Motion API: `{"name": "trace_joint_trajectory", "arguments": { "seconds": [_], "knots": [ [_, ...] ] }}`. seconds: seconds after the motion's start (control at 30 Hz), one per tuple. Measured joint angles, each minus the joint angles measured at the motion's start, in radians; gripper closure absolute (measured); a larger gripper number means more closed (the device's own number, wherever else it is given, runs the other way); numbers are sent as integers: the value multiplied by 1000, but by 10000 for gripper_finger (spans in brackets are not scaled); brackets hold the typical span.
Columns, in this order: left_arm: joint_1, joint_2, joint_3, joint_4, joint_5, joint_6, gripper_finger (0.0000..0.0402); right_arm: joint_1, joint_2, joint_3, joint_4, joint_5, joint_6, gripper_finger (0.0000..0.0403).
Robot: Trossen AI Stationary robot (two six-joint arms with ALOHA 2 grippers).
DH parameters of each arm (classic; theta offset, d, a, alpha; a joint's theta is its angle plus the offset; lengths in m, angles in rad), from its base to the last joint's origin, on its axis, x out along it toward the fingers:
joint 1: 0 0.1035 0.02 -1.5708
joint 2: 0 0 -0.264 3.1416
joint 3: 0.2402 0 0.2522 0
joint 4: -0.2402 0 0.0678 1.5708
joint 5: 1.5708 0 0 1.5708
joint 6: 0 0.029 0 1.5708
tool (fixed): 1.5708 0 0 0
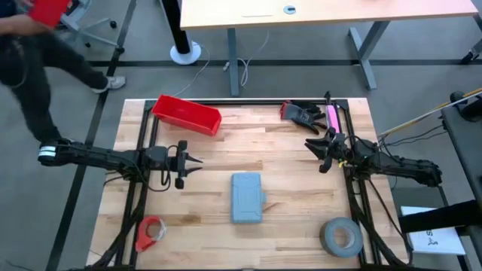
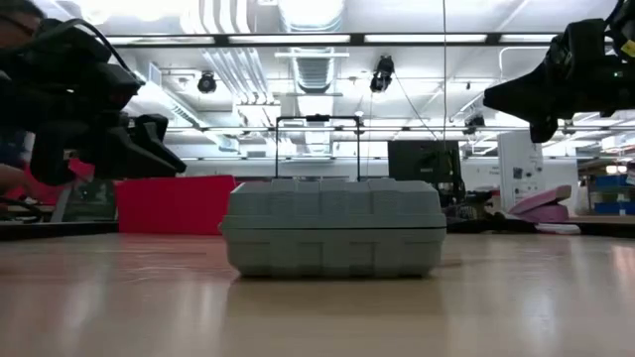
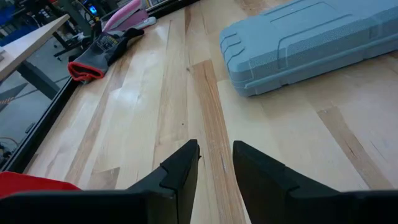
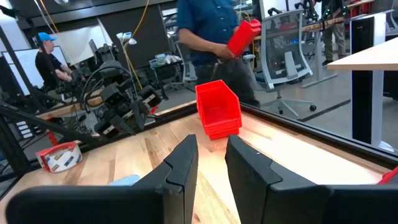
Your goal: Prefit tool cases
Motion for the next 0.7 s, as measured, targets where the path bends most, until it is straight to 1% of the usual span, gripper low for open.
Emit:
{"name": "trace_joint_trajectory", "arguments": {
  "seconds": [0.3,0.7],
  "knots": [
    [0,0,0,0,0,0,294,0,0,0,0,0,0,355],
    [0,0,0,0,0,0,294,0,0,0,0,0,0,335]
  ]
}}
